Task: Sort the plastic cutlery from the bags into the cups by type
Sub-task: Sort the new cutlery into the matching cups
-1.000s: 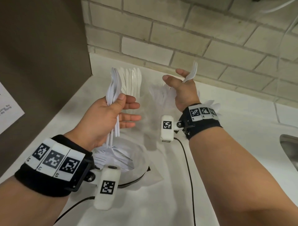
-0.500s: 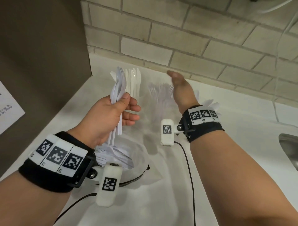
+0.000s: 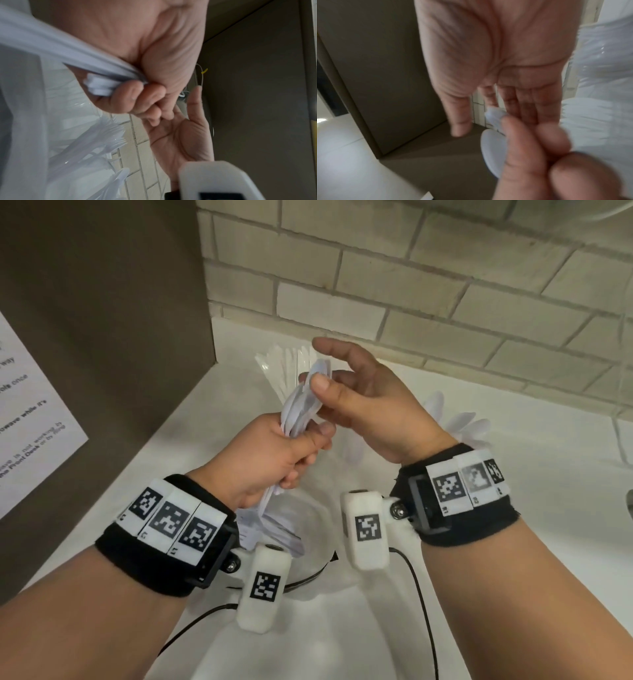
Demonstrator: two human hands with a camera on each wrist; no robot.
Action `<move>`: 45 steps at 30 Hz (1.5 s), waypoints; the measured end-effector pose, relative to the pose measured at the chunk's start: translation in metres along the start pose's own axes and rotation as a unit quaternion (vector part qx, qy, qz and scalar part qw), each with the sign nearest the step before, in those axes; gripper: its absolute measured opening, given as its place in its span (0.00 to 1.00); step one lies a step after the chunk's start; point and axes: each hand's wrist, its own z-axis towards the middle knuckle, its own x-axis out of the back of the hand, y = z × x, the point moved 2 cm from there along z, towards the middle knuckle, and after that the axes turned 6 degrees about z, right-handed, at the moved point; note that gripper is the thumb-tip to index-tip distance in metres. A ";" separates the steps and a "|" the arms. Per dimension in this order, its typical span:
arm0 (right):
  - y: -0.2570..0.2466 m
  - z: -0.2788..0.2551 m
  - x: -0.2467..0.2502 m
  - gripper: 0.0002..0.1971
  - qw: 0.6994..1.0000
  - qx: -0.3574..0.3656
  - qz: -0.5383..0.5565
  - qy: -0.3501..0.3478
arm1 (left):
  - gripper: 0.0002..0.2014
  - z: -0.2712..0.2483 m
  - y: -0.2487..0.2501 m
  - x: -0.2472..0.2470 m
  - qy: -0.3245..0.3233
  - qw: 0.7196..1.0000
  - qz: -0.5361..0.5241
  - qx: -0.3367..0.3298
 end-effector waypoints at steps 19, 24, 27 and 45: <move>-0.003 -0.022 -0.007 0.24 0.999 0.003 -0.012 -0.033 | 0.36 -0.004 0.001 -0.003 -0.231 0.963 -0.111 0.084; -0.003 -0.022 -0.007 0.20 1.000 -0.026 0.005 0.016 | 0.21 -0.003 0.000 -0.007 -0.195 0.974 -0.086 0.075; -0.002 -0.023 -0.005 0.21 0.998 -0.034 0.033 0.045 | 0.17 -0.003 0.000 -0.006 -0.164 0.983 -0.029 0.077; -0.045 -0.052 0.109 0.28 0.817 0.094 -0.352 0.448 | 0.08 0.003 -0.020 0.001 -0.112 0.787 0.607 -0.023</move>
